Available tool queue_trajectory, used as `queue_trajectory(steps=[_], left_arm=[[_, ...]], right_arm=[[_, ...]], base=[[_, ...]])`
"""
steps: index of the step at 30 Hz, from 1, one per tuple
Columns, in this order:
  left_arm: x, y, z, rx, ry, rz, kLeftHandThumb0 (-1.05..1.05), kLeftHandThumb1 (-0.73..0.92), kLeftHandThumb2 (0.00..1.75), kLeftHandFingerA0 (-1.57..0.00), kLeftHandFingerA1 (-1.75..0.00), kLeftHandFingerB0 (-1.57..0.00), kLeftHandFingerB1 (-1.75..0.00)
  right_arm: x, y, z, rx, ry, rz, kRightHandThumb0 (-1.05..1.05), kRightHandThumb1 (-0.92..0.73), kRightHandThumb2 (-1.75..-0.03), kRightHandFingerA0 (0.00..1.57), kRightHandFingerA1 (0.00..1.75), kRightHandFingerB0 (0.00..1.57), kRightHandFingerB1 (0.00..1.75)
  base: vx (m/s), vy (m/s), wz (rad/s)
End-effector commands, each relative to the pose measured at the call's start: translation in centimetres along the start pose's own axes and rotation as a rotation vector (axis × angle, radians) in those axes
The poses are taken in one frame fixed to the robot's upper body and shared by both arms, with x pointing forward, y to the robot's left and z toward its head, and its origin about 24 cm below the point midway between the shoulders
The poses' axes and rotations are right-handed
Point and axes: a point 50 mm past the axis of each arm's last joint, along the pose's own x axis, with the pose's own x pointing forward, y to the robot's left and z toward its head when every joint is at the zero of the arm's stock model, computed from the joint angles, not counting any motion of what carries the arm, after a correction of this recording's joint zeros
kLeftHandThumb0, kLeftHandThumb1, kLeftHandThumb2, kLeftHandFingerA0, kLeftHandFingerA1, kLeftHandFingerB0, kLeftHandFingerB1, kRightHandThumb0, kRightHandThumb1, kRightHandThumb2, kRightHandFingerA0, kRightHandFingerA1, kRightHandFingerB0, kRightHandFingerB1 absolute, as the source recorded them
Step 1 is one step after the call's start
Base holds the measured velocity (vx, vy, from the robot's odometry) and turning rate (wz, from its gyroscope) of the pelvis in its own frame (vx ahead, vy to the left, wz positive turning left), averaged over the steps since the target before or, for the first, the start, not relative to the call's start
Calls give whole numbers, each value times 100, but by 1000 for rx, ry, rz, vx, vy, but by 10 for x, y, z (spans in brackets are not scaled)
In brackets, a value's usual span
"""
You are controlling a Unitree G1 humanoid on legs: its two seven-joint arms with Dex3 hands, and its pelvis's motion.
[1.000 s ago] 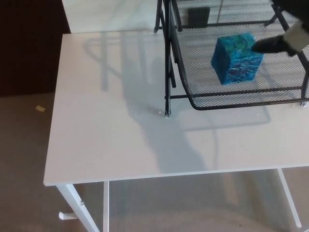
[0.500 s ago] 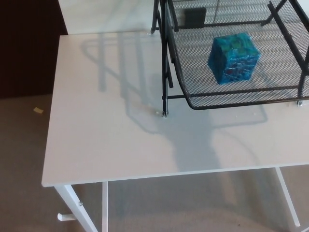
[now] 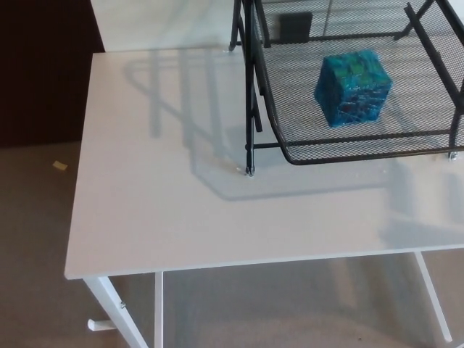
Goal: The robot walks towards a desk on which a file tray is kept in the middle and a cube is kept to its right. The robot lifts the cube using its right hand and places it on the file tray.
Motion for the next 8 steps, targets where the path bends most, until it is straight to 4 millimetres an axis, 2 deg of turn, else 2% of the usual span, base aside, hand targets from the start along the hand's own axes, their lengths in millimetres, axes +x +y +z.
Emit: queue_trajectory(steps=[1, 2, 3, 4, 5, 6, 8], left_arm=[[-2, 24, 20, -20, -47, 54, -103, 92, 75, -47, -96, -30, -81], [-2, 23, 21, -30, -46, 51, -104, 92, 74, -45, -98, -28, -83], [-2, 24, 20, -35, -55, 59, -105, 92, 73, -47, -99, -29, -84], [-2, 24, 21, -37, -56, 60, -105, 92, 73, -47, -99, -29, -84], [-2, 24, 22, -31, -59, 64, -105, 92, 73, -50, -97, -32, -82], [-2, 25, 22, -26, -66, 61, -105, 92, 75, -47, -99, -28, -84], [-3, 25, 24, -25, -74, 55, -105, 92, 75, -47, -99, -28, -84]], right_arm=[[-228, 98, -166, 291, 672, -862, -86, -65, -103, 0, 36, 0, 35], [-233, 108, -173, 305, 761, -819, -80, -63, -102, 0, 40, 0, 35], [-238, 120, -185, 296, 886, -778, -67, -78, -78, 0, 25, 2, 31], [-237, 121, -186, 294, 895, -774, -67, -78, -78, 0, 25, 2, 31], [-236, 124, -186, 285, 893, -769, -77, -63, -104, 0, 47, 0, 33], [-238, 128, -187, 269, 921, -731, -82, -68, -107, 0, 46, 0, 27], [-241, 133, -189, 246, 960, -679, -82, -68, -107, 0, 46, 0, 27]], base=[[0, 0, 0], [0, 0, 0], [0, 0, 0], [0, 0, 0], [0, 0, 0], [0, 0, 0], [0, 0, 0]])
